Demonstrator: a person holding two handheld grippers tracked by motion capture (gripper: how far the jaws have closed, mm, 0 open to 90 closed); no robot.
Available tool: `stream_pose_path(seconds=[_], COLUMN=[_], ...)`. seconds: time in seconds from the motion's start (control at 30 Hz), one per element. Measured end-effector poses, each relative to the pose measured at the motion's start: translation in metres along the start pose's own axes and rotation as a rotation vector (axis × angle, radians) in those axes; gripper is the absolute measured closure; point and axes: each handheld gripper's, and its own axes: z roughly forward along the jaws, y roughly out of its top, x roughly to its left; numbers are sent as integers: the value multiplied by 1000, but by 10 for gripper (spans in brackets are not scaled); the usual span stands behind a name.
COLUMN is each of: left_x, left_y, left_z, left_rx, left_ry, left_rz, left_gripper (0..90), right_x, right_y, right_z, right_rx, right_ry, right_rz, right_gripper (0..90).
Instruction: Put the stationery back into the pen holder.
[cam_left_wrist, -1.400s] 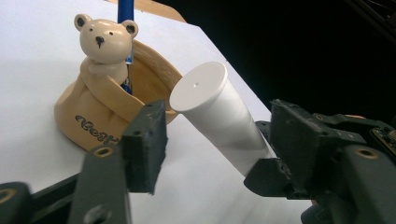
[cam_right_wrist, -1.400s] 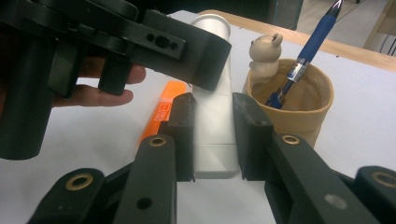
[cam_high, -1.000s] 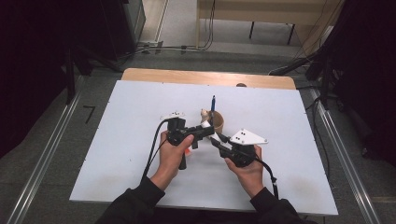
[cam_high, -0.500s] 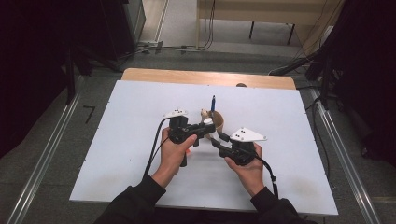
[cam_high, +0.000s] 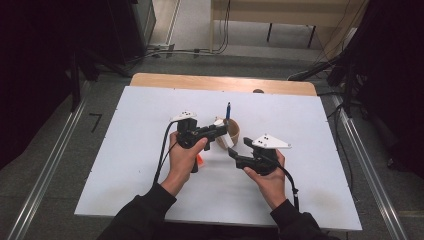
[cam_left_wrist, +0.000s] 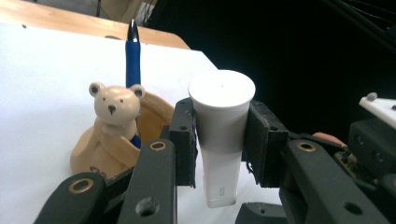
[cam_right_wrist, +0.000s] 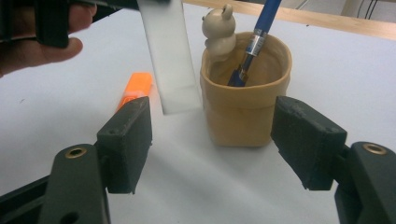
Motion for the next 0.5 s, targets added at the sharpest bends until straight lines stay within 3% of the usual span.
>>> stream_pose_path(seconds=[0.27,0.5], left_x=[1,1], left_y=[12,16], left_z=[5,16], left_rx=[-29,-24], left_ry=[49,78], left_rz=[41,77], left_gripper=[672,672], right_x=[-3,-5], right_y=[-1,-2], right_z=[0,1], right_rx=[4,16], right_ry=[-9,-11], right_rz=[9,14], right_gripper=[270,272])
